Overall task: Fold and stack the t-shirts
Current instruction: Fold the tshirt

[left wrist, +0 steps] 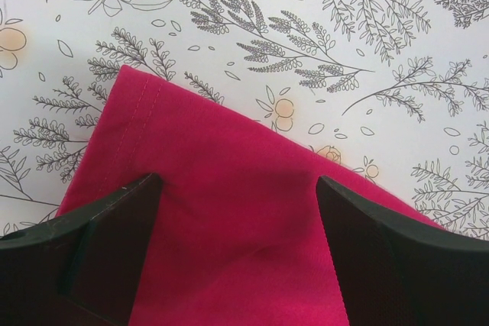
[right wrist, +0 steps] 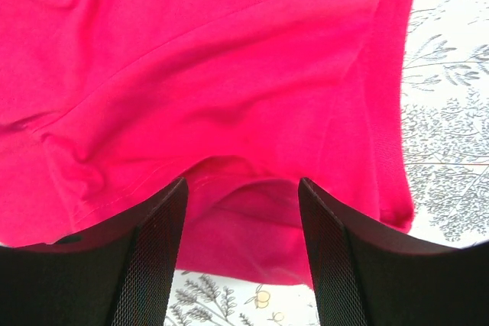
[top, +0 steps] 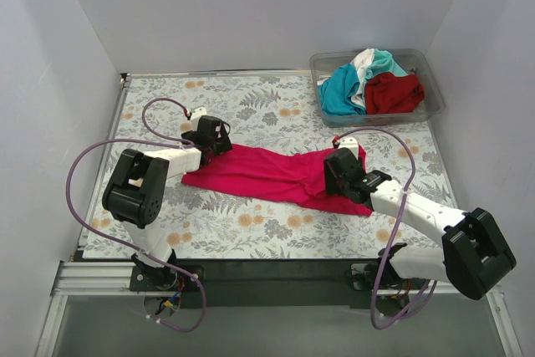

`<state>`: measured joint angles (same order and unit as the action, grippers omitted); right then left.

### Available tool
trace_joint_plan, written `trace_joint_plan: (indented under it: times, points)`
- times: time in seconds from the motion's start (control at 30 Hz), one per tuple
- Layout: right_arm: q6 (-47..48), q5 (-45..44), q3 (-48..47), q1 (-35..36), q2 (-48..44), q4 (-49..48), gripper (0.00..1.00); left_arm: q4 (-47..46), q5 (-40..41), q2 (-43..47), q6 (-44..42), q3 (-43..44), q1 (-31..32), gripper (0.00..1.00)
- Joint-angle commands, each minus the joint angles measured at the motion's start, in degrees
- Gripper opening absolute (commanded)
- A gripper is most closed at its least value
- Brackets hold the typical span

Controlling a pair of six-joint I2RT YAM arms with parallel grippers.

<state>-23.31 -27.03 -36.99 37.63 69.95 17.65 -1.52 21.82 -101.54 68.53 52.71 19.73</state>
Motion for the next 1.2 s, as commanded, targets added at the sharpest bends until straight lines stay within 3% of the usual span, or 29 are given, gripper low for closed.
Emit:
trace_joint_plan:
  times: [0.0,0.53,0.67,0.9,1.17]
  points:
    - [1.7,0.0,-1.0,-2.1,-0.8,-2.8,0.55,1.2,1.3,2.9,-0.6,-1.2,-0.4,0.77]
    - [4.6,9.5,3.7,-12.6,0.6,-5.4,0.51,1.2,1.9,4.0,-0.8,-1.9,-0.4,0.77]
    - [4.9,11.2,4.0,-12.8,1.8,-6.0,0.43,1.2,2.2,4.2,-0.9,-2.2,-0.5,0.77]
    - [4.8,11.9,5.1,-12.8,0.5,-6.0,0.13,1.2,2.7,4.9,-1.0,-2.4,-0.4,0.77]
    - [4.2,13.6,7.5,-12.6,-7.9,-1.3,0.12,1.3,2.9,4.3,-1.1,-2.0,-0.5,0.77]
